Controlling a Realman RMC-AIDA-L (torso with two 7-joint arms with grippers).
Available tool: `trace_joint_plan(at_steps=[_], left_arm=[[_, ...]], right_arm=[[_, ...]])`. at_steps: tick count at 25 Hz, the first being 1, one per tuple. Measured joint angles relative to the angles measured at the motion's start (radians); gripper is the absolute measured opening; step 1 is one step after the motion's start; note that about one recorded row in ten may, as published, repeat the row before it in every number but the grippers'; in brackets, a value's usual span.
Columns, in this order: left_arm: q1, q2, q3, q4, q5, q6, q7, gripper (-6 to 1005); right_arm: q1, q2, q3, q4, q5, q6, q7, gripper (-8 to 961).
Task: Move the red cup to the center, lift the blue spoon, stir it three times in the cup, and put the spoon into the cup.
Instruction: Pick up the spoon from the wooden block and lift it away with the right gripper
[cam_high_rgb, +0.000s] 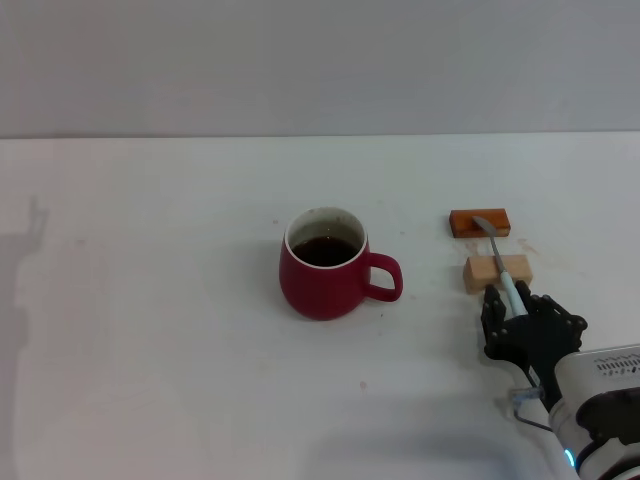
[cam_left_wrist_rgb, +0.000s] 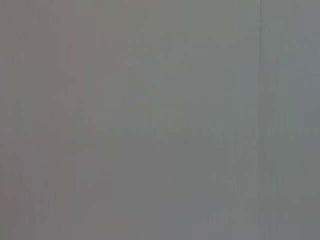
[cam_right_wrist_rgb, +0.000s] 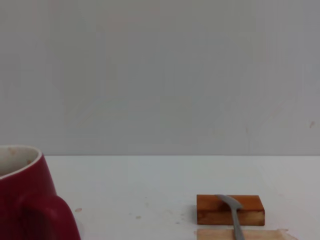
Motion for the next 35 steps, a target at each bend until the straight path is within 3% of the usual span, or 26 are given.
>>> trace_joint_plan(at_steps=[6,35], left_arm=[[0.003,0.0,0.0,-0.001,0.0,0.008,0.0,861],[0.023,0.0,-0.009,-0.003,0.002,0.037,0.0,861]], right_arm=[[0.002,0.0,-0.001,0.001,0.0,0.001,0.0,302],[-0.006,0.0,0.009,0.001,0.0,0.002,-0.009,265]])
